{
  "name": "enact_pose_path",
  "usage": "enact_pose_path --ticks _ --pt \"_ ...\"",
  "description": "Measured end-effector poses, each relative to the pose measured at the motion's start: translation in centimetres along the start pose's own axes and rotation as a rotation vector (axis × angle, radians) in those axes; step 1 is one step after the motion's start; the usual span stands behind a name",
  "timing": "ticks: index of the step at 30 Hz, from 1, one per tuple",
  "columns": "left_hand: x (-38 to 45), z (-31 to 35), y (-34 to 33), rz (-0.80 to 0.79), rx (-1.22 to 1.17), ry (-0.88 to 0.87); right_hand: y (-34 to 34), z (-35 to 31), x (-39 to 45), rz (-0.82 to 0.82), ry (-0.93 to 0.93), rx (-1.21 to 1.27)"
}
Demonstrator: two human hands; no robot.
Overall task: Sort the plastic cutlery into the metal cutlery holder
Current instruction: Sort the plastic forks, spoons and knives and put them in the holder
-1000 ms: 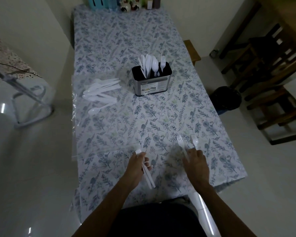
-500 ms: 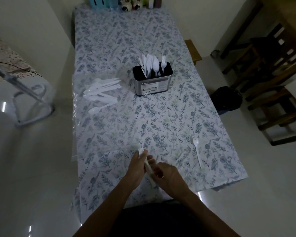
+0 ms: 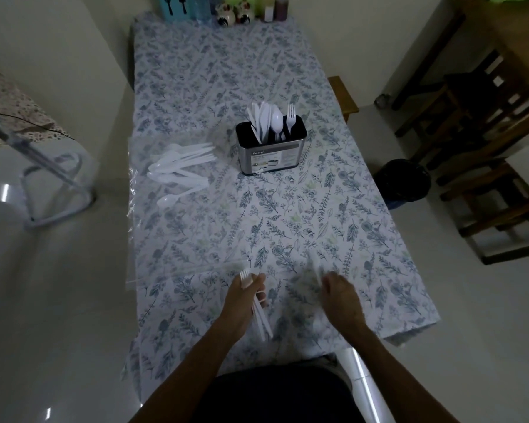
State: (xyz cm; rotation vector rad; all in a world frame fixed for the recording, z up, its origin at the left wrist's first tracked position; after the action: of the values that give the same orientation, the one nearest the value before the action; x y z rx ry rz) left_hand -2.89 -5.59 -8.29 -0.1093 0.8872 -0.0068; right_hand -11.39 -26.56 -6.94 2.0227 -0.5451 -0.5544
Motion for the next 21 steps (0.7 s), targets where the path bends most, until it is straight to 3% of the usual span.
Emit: enact_pose_path --ticks 5,8,11,15,18,21 --pt "-0.1 0.0 0.2 -0.069 -0.021 -0.083 -0.7 -6.7 -4.2 -0.249 0.171 0.388" --pt "0.2 -0.2 0.4 -0.008 -0.052 -0.051 -1.1 -7.5 -4.5 -0.272 0.176 0.43" --pt "0.2 -0.1 0.4 0.03 0.092 -0.044 -0.5 -7.1 -3.5 -0.217 0.164 0.397" --pt "-1.2 0.6 -0.3 -0.141 0.403 -0.053 1.2 -6.0 -1.4 -0.181 0.009 0.451" --pt "-2.6 0.7 -1.3 -0.243 0.407 0.072 2.2 -6.0 -0.6 -0.383 -0.054 0.556" --pt "-3.0 0.7 -1.9 -0.303 0.408 0.049 2.6 -6.4 -0.6 -0.494 -0.002 0.591"
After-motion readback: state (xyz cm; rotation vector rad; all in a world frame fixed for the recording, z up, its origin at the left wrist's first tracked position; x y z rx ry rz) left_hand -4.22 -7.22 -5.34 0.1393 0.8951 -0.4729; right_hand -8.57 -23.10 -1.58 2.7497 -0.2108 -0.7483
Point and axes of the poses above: each hand's wrist, its own x-axis towards the middle knuckle, its own y-axis out of the back of the hand, z = x × y, the point moved 1 cm from there along x, towards the middle knuckle, and after that the axes turned 13 degrees about z, right-handed, at the moved point
